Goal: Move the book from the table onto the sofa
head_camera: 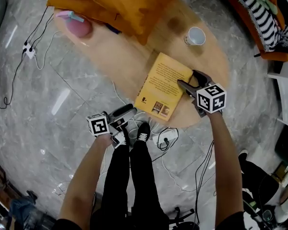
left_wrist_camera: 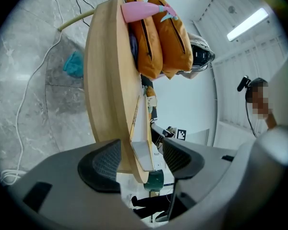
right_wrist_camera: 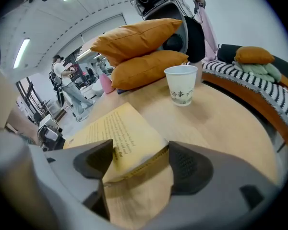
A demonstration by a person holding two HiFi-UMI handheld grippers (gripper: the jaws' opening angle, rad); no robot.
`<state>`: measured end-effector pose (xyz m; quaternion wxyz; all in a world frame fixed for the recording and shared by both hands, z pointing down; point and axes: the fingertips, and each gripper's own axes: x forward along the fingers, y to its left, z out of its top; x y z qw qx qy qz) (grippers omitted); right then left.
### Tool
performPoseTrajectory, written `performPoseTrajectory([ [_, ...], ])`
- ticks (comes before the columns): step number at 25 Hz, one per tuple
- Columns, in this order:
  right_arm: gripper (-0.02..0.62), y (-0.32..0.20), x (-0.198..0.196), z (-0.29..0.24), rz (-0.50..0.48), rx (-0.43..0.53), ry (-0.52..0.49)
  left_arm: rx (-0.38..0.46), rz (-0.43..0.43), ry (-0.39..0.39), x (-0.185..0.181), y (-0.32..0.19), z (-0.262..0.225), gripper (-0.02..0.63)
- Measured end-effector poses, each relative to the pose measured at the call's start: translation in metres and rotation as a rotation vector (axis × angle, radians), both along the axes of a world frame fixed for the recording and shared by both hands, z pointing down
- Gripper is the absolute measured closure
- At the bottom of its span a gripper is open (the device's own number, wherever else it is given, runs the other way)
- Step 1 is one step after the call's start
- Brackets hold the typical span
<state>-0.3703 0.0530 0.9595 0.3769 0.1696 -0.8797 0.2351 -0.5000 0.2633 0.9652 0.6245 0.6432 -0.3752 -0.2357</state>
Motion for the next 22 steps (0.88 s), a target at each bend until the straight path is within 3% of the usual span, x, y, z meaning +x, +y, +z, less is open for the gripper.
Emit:
performPoseTrajectory([
  [8,0.242,0.035,-0.024,0.000,-0.103,-0.014,-0.017,-0.008,0.006,0.006,0.007,0.002,0.003,0.342],
  [15,0.242,0.059,-0.035,0.002,-0.125,-0.031,-0.033,-0.008,0.064,0.016,0.019,0.006,0.004,0.350],
  [19,0.242,0.064,-0.034,0.001,-0.138,-0.050,-0.032,-0.014,0.084,0.018,0.019,0.014,0.002,0.448],
  [22,0.242,0.068,-0.033,0.000,-0.142,-0.069,-0.032,0.002,0.093,0.034,0.018,0.018,-0.006,0.456],
])
